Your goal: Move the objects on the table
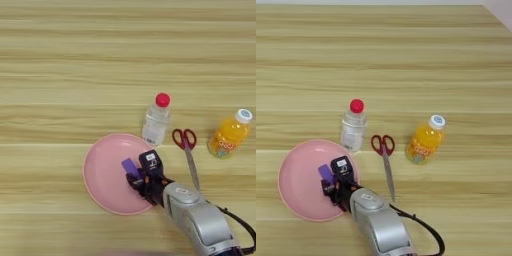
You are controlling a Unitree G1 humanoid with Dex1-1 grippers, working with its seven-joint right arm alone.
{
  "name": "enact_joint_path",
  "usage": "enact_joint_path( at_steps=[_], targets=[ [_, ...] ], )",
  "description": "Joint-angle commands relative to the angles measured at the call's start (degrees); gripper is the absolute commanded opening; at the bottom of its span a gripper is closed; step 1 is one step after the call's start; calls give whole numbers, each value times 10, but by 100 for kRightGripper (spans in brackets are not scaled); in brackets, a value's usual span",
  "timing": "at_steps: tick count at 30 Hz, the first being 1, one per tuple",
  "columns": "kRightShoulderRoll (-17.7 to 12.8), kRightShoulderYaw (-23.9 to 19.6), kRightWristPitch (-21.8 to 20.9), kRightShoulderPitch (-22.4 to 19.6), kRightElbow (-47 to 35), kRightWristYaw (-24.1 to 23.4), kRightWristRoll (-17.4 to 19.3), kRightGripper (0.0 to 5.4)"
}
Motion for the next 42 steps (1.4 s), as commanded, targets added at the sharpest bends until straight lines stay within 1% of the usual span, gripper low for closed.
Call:
enact_joint_path(
  at_steps=[1, 3, 14, 17, 22, 24, 27, 31, 37, 42],
  targets=[
    [1, -4, -19, -19, -20, -2, 2, 159],
    [1, -4, -19, -19, -20, -2, 2, 145],
    [0, 0, -22, -16, -25, 3, 4, 143],
    [0, 2, -30, -14, -33, 0, -1, 143],
    [-1, 2, -42, -9, -67, -11, -7, 143],
    [-6, 6, -56, -7, -76, -20, -22, 143],
    [-8, 5, -62, -4, -88, -24, -27, 143],
    [-15, -7, -63, -6, -105, -34, -35, 143],
    [-22, -31, -68, -12, -105, -46, -38, 143],
    [-31, -46, -59, -18, -123, -47, -41, 143]
  ],
)
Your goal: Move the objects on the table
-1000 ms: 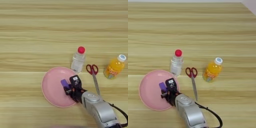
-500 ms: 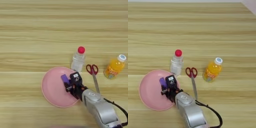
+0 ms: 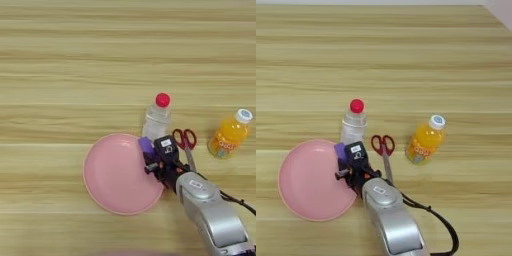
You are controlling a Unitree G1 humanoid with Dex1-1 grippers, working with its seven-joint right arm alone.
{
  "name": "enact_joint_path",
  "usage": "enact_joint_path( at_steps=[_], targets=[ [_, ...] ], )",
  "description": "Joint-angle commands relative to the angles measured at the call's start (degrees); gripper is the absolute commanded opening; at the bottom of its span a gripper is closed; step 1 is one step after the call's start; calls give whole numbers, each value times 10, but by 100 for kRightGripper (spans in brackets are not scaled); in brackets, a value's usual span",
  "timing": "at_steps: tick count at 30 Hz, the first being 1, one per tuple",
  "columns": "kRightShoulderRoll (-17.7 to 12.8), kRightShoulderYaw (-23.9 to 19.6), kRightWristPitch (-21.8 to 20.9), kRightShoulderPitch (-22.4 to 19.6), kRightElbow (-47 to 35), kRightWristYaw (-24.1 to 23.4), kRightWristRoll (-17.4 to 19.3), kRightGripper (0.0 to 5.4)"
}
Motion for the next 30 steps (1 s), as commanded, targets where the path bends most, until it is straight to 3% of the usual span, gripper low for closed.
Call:
enact_joint_path(
  at_steps=[1, 8, 30],
  targets=[
    [-9, -20, -16, -33, -42, -7, -2, 143],
    [-20, -38, -10, -35, -45, -4, -2, 143],
    [-51, -68, 10, 13, -86, 17, 11, 143]
  ],
)
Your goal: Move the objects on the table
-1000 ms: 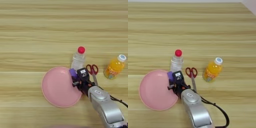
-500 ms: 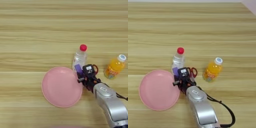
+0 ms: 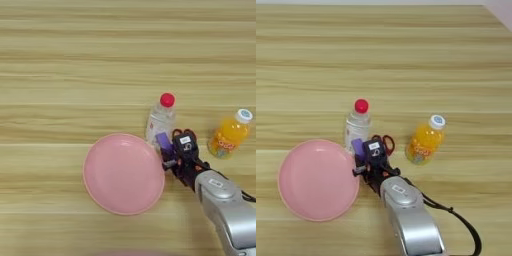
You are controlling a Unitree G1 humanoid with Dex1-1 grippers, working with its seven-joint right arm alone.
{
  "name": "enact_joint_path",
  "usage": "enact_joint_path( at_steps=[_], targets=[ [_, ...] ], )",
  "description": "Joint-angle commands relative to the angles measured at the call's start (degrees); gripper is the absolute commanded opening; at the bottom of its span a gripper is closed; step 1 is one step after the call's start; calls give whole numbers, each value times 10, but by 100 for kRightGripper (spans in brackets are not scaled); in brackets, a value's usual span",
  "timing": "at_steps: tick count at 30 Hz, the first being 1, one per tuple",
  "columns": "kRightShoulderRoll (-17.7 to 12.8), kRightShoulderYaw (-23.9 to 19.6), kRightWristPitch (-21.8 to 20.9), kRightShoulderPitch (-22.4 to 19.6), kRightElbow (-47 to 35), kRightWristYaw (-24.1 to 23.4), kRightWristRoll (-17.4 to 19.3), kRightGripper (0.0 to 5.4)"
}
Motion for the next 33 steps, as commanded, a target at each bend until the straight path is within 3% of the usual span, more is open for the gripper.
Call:
enact_joint_path(
  at_steps=[1, 33],
  targets=[
    [-11, -13, -8, -6, -39, 1, 6, 143],
    [-10, -21, -30, -1, 30, -5, 7, 143]
  ],
)
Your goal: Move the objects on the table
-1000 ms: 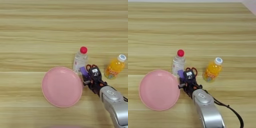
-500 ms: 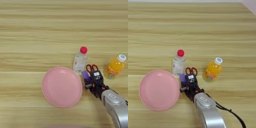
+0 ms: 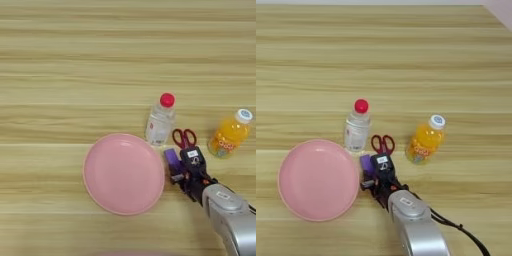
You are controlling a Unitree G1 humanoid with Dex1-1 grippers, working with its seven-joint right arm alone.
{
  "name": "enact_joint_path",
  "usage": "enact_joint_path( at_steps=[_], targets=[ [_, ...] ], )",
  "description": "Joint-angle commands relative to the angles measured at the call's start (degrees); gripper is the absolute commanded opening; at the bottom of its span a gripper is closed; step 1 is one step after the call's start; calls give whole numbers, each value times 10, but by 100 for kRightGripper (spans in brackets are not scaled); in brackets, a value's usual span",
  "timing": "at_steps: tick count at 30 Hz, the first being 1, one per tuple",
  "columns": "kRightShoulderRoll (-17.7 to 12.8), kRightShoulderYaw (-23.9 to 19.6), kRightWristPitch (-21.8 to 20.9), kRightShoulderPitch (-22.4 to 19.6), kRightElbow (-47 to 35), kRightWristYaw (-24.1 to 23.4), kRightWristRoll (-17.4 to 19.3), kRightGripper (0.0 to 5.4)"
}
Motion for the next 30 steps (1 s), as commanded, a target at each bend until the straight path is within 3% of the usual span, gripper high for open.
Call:
enact_joint_path(
  at_steps=[1, 30],
  targets=[
    [-6, -11, -29, -27, -6, -6, 0, 143],
    [-3, -7, -73, -45, 90, -9, -12, 143]
  ],
)
